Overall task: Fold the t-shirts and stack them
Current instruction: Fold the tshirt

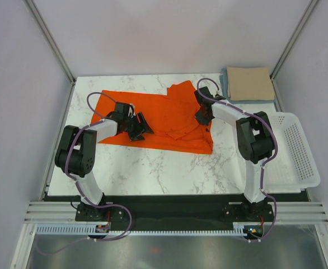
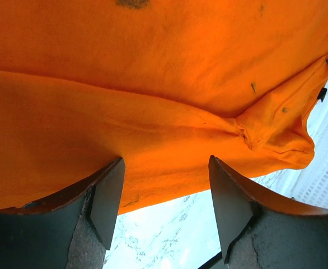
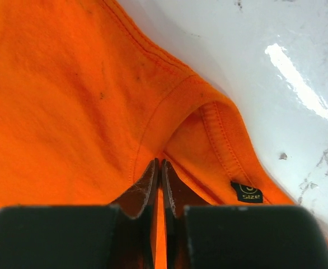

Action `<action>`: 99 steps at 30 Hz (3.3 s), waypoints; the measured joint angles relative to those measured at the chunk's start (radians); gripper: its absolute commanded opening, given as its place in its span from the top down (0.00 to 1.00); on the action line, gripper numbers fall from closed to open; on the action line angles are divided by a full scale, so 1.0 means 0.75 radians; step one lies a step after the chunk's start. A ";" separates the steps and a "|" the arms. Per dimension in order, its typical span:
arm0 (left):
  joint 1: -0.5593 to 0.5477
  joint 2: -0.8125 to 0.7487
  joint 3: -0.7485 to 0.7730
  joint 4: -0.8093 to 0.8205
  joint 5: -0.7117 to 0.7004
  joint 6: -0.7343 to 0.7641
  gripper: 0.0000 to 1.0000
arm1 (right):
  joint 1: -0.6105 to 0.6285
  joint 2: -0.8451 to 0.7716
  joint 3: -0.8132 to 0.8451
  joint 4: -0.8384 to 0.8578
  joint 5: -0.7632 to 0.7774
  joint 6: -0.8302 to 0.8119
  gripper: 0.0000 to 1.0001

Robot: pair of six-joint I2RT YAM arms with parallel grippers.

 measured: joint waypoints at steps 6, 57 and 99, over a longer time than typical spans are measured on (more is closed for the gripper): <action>-0.002 0.000 0.000 -0.001 -0.008 0.001 0.30 | -0.016 0.010 0.031 0.015 -0.019 0.020 0.84; 0.263 -0.076 0.182 -0.328 0.003 0.253 0.25 | 0.253 -0.226 -0.342 0.377 -0.176 0.186 0.30; 0.264 -0.056 0.132 -0.334 -0.120 0.257 0.25 | 0.267 -0.024 -0.018 0.537 -0.132 0.130 0.33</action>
